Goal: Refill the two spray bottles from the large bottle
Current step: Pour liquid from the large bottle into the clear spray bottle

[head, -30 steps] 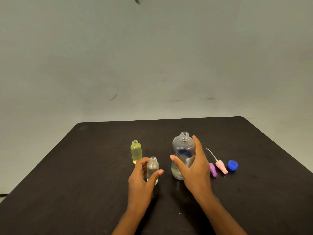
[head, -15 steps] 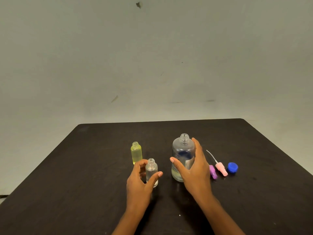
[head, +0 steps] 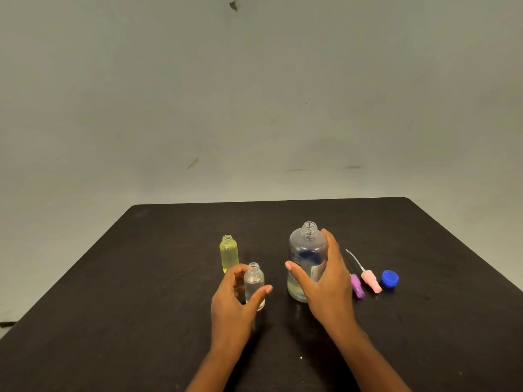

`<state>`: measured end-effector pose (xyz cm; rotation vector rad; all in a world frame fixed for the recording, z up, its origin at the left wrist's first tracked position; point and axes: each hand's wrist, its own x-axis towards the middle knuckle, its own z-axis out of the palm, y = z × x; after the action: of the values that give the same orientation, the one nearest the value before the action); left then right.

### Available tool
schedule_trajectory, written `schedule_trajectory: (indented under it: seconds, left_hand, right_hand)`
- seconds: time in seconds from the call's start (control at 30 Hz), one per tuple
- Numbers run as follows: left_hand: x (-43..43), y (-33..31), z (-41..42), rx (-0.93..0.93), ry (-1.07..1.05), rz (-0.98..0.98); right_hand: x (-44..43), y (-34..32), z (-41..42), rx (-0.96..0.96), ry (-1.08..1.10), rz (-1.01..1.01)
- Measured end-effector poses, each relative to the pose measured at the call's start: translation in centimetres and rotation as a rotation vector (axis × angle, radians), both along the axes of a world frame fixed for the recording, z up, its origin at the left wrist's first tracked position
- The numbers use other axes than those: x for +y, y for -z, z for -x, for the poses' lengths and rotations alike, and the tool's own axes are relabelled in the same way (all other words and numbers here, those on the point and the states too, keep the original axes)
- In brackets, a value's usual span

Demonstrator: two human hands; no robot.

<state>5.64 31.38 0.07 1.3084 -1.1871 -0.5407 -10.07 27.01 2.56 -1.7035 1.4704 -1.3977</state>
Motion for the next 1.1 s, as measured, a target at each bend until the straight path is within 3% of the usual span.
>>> schedule_trajectory:
  seconds: [0.53, 0.8, 1.1]
  left_hand:
    - [0.17, -0.02, 0.13, 0.032, -0.009, -0.036]
    - [0.25, -0.02, 0.13, -0.006, 0.001, 0.005]
    - [0.13, -0.01, 0.11, -0.011, -0.036, 0.044]
  right_hand:
    - [-0.07, 0.2, 0.03, -0.018, -0.004, 0.011]
    - [0.26, 0.27, -0.31, -0.217, -0.028, 0.049]
    - [0.42, 0.1, -0.14, -0.272, -0.034, 0.091]
